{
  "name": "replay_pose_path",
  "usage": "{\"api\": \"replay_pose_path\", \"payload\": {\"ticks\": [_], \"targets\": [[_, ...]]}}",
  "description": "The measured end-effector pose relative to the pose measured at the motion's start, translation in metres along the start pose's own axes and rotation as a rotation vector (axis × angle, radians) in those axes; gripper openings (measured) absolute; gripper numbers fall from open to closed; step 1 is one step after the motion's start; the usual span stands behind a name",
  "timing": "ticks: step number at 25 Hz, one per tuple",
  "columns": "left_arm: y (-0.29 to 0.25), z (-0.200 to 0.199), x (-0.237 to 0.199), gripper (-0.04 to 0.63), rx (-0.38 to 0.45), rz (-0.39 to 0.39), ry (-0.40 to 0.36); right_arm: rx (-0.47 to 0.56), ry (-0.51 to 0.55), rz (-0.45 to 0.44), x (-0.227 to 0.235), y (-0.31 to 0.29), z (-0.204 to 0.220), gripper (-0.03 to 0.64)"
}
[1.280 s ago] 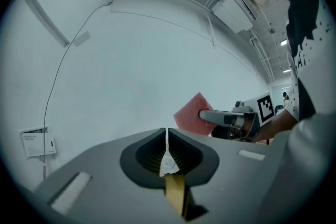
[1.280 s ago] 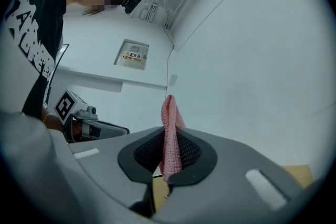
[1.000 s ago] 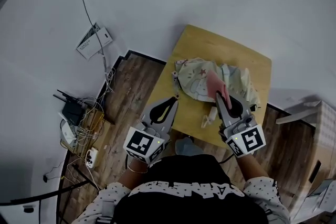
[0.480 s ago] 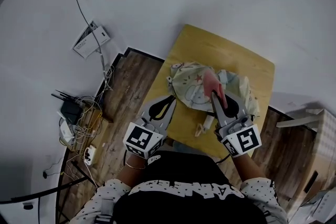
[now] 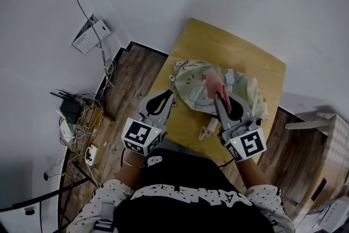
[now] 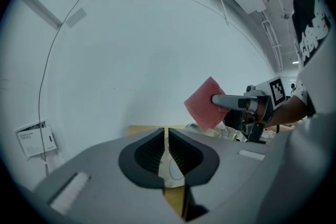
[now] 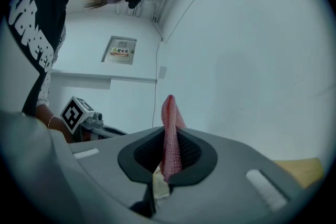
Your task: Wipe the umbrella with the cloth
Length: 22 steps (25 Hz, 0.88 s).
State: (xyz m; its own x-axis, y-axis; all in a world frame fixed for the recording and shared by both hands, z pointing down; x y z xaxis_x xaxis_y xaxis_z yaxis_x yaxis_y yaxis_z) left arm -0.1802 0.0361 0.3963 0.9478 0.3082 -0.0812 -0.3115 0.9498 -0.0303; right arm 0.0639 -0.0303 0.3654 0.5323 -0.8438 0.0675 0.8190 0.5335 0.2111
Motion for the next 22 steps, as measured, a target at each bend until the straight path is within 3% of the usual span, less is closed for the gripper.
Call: {"api": "replay_pose_path", "payload": {"ticks": [10,14,17,22], "targets": [[-0.03,0.031,-0.03,0.058,-0.081,0.063,0.033,-0.044,0.022,0.057,0.005,-0.028,0.021,0.029],[-0.044,0.051,-0.043,0.122,-0.146,0.102,0.033,-0.071,0.028,0.081,0.004,-0.037,0.03,0.029],[-0.054,0.067,-0.052,0.127,-0.187,0.13,0.04,-0.095,0.034,0.1,0.004,-0.043,0.035,0.029],[-0.073,0.09,-0.065,0.188,-0.262,0.168,0.096,-0.127,0.057,0.139,0.003,-0.049,0.04,0.029]]}}
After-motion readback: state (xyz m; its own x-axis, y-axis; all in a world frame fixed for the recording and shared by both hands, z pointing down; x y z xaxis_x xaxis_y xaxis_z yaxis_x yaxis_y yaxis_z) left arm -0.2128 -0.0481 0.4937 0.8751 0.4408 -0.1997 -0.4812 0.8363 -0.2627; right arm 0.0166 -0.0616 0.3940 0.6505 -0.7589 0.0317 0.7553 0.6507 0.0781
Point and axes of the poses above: the fingertips, and each gripper's own axes: y backward along the fingers, x to its right, z out of its underside, the point moved 10 cm from there along y, backward along the fingers, and after that the axes turned 12 degrees about x, right-handed, at the moved point
